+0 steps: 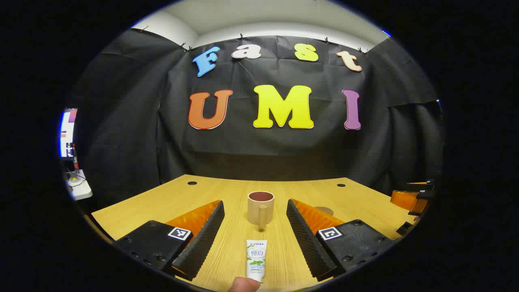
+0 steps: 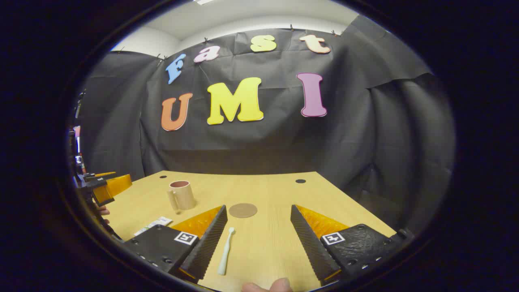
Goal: Put the toothbrush and toothpaste on the desktop into the cup, then pick up the cup and place it on the coaster on the desktop.
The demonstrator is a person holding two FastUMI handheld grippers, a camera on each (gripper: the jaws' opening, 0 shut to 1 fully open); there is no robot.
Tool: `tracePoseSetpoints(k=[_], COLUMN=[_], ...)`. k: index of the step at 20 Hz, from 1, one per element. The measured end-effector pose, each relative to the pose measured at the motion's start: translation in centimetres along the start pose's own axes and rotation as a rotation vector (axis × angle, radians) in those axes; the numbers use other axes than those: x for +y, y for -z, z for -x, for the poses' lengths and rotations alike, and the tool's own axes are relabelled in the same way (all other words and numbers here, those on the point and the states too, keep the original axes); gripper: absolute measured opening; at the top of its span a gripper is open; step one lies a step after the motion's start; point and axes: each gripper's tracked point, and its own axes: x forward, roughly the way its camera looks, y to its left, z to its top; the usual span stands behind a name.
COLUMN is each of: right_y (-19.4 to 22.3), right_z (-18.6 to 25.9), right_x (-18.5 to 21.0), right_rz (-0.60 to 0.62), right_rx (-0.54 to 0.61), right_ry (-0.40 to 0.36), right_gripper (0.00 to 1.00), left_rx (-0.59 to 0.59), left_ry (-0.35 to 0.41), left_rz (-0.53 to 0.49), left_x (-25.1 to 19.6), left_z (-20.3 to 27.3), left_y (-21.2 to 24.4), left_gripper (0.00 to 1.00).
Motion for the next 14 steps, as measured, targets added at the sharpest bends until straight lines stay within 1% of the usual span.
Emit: tracePoseSetpoints(k=[1,4,6,9,12,14], right_y=[-0.3,-0.9,-1.5,-2.3,-2.4,-2.8], right_z=[0.0,0.1,0.3,0.6,0.6,0.8], right_x=[-0.1,-0.7,-0.8,-0.7,-0.4,-0.8], right_rz=[0.003,0.048,0.076,0.085,0.088,0.096], right_rx=[-0.008,-0.039,-0.054,-0.061,-0.033,-0.035], right_ry=[0.004,0.037,0.045,0.035,0.015,0.026], right_gripper=[0.95,0.95,0.95,0.95,0.96,0.96], left_rx=[0.007,0.01,0.004,-0.012,-0.011,0.003], left_ry=[0.005,0.004,0.003,0.005,0.014,0.016], left_rz=[0.001,-0.007,-0.004,-0.004,0.001,-0.004], left_x=[-0.2,-0.2,-0.3,-0.3,-0.5,-0.6], left_z=[-0.1,-0.2,-0.1,0.0,0.0,0.2], left_y=[0.2,0.2,0.0,-0.3,-0.4,-0.2], left_gripper=[0.98,0.98,0.98,0.98,0.98,0.98])
